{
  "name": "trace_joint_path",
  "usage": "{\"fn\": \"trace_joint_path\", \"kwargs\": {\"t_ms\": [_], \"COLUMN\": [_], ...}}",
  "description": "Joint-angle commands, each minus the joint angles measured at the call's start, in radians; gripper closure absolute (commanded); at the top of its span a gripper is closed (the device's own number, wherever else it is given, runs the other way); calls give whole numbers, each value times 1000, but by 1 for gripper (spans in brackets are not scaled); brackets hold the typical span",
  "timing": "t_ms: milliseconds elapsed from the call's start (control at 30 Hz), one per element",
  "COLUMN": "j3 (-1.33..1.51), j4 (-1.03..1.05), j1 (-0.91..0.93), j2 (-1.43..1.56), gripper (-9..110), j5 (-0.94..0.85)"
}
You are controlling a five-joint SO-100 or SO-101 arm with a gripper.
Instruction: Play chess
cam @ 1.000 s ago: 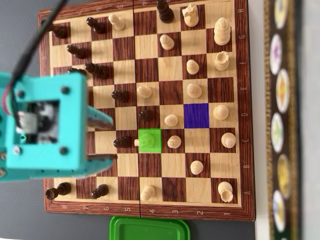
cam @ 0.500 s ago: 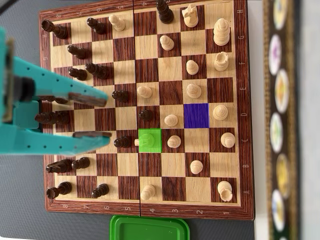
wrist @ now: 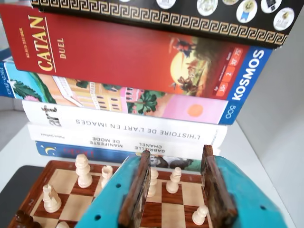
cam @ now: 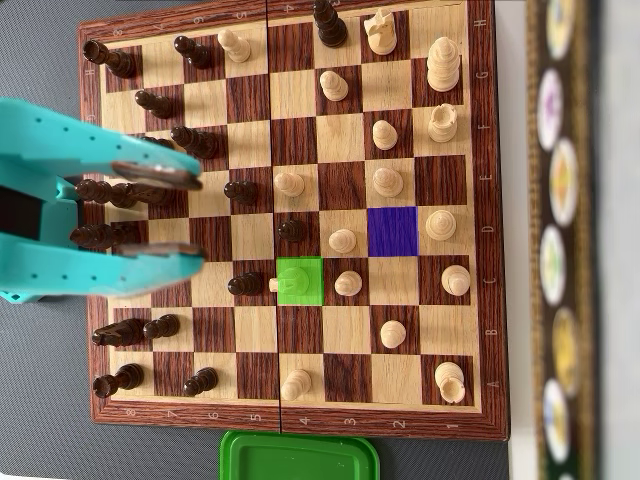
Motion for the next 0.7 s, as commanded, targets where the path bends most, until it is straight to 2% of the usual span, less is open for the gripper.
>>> {"fn": "trace_joint_path", "kwargs": {"t_ms": [0, 433, 667], "j3": [25, 241, 270], "j4": [-92, -380, -620], "j1": [-5, -5, -5], "j2": [74, 345, 347], "gripper": [85, 85, 85], "j5": [3, 9, 71]}}
